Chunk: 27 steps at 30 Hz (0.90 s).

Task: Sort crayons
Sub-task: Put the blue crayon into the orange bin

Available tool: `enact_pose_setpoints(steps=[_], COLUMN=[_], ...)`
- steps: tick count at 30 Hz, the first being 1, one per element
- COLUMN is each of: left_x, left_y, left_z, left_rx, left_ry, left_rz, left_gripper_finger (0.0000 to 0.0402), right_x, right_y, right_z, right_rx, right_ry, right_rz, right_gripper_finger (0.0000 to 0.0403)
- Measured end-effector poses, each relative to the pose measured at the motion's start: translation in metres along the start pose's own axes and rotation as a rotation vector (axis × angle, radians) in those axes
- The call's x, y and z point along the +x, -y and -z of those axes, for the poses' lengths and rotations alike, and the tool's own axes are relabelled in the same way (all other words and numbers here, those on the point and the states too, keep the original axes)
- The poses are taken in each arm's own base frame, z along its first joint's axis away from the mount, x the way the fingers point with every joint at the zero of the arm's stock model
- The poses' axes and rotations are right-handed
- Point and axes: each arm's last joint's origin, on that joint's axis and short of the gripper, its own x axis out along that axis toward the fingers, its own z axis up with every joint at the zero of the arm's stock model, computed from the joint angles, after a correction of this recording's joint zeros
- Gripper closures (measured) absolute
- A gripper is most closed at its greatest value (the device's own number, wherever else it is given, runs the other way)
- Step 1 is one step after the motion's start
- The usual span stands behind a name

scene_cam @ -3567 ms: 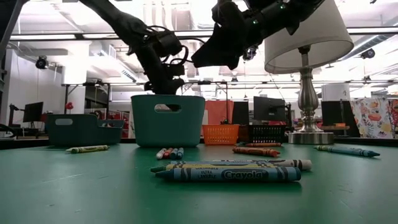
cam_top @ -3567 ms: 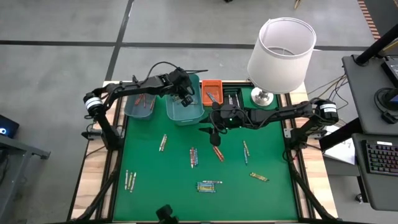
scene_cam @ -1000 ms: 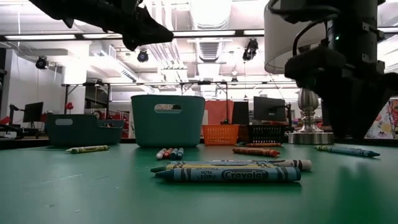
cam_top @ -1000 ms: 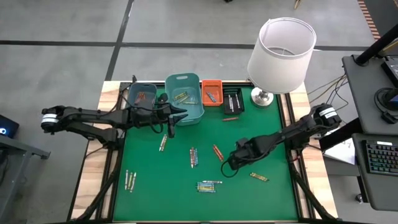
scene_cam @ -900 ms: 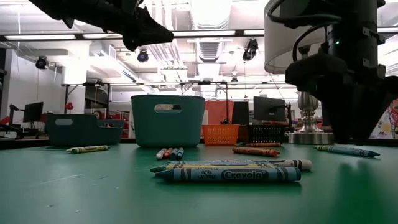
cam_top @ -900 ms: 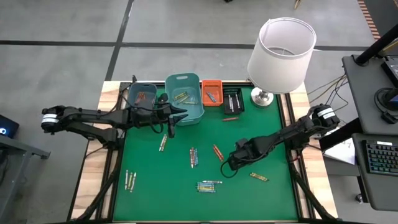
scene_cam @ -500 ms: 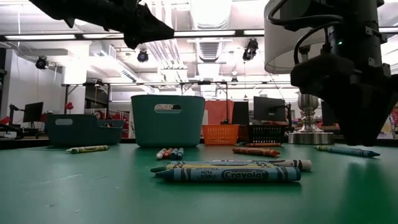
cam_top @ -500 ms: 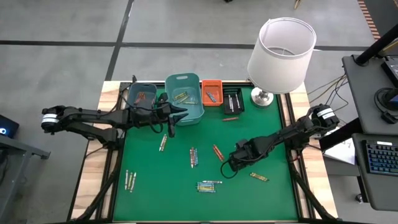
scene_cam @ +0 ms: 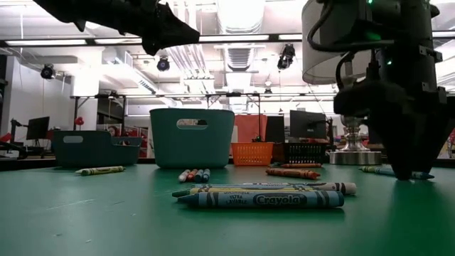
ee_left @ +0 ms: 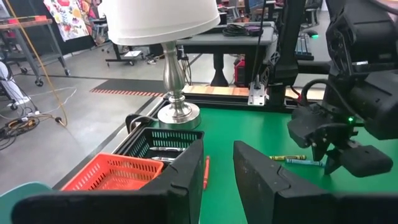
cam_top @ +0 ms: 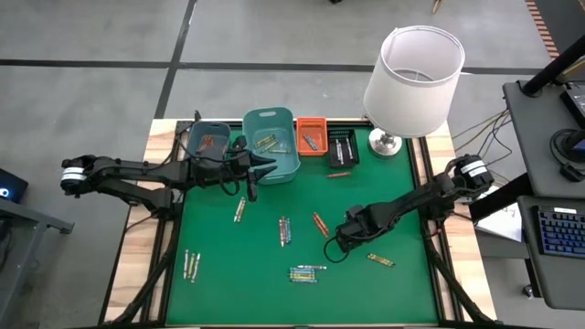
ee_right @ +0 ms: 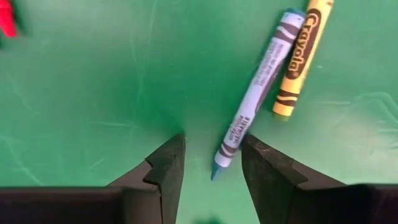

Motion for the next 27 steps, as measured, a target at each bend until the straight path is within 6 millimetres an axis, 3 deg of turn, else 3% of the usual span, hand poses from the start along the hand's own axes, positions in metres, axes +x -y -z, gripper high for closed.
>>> enact_pose_setpoints(steps=[8,21,27], left_x=[0.000,0.000,0.000], left_y=[0.000,0.000,0.000], left_z=[-0.001,-0.001,-0.001], left_rx=[-0.002,-0.002,-0.002], left_ry=[0.011,0.010,0.010], left_rz=[-0.001,-0.001,-0.001], left_gripper_finger=[0.0331,0.0331,0.0331], right_x=[0.009,0.007,-0.003], right_y=[-0.006,-0.010,-0.014], right_z=[-0.001,-0.002,-0.006], right_rx=[-0.050,-0.079,-0.127], right_ry=[-0.013,-0.009,-0.015], right_rz=[0.016,-0.012,-0.006], right_gripper_finger=[0.0263,0.0380,0.0388])
